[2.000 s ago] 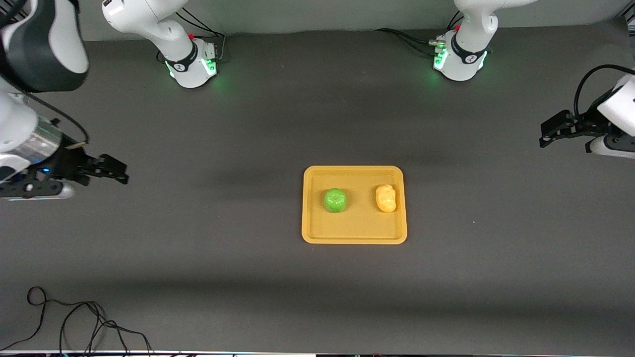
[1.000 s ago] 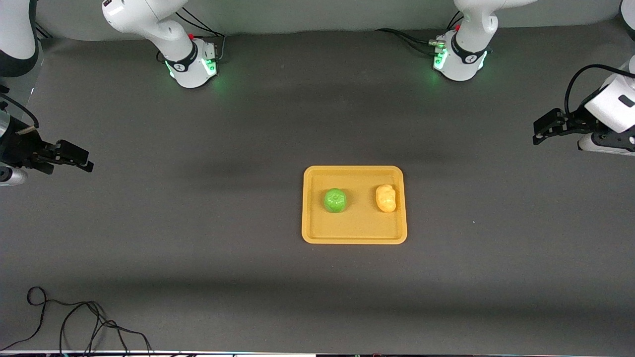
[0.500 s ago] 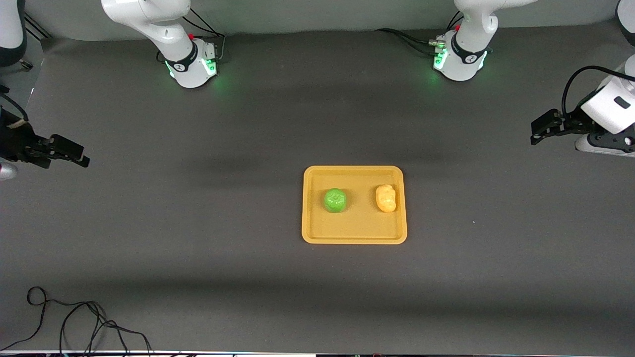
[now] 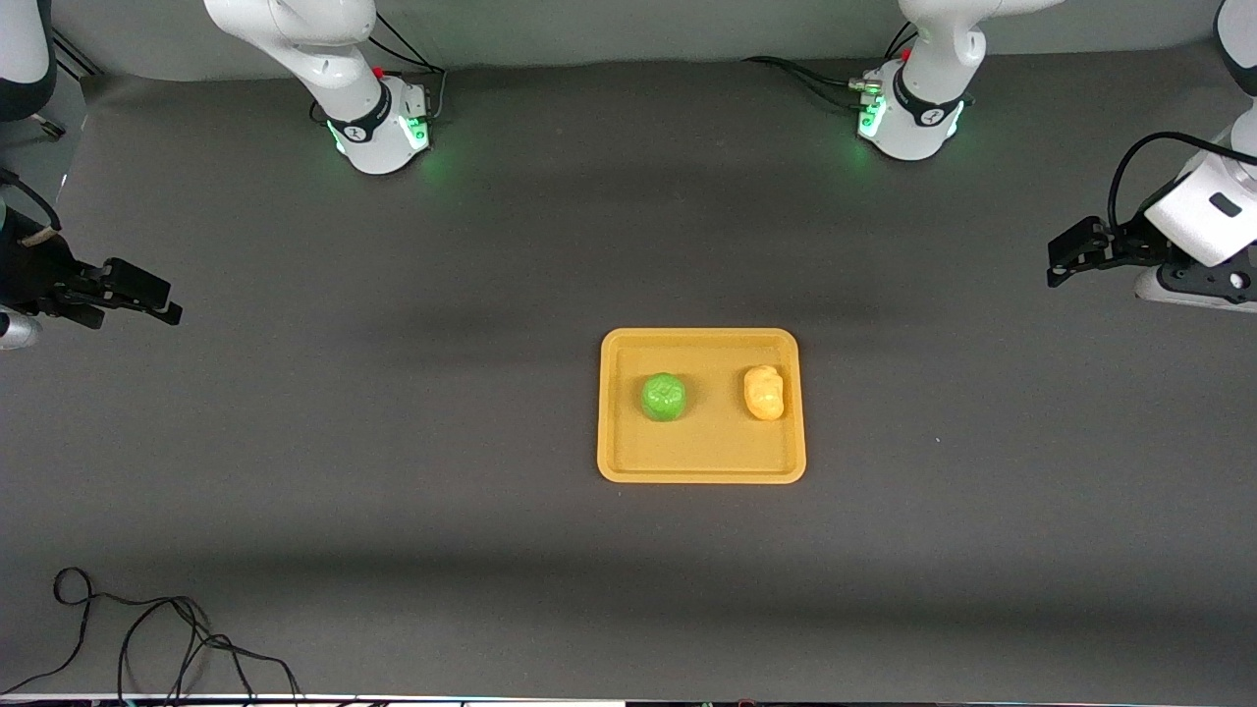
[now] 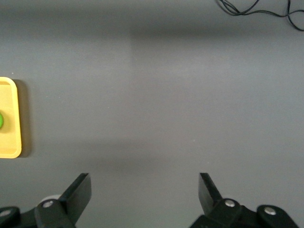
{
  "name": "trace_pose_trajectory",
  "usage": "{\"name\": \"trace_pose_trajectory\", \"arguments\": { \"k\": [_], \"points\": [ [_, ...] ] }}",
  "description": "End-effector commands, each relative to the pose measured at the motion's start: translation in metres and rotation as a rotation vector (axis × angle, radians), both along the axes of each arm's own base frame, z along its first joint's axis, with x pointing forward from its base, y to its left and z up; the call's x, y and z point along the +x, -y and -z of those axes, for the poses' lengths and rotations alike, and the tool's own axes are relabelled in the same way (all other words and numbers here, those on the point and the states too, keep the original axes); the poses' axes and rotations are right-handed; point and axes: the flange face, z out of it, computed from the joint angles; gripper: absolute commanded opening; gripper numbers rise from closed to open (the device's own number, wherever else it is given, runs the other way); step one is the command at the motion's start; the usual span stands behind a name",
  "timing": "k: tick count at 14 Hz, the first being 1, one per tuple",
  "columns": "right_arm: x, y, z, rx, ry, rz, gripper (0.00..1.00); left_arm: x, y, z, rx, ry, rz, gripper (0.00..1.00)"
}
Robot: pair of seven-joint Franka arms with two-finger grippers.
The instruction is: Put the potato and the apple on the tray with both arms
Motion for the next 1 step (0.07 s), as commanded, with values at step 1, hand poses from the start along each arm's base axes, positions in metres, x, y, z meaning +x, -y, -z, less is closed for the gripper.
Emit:
{"name": "trace_pose_trajectory", "arguments": {
  "k": [1],
  "points": [
    [-0.0051, -0.0024, -0.0002, -0.035, 0.022, 0.000, 1.00, -0.0096, 0.0019, -0.0039, 0.014, 0.017, 0.005, 1.00]
  ]
}}
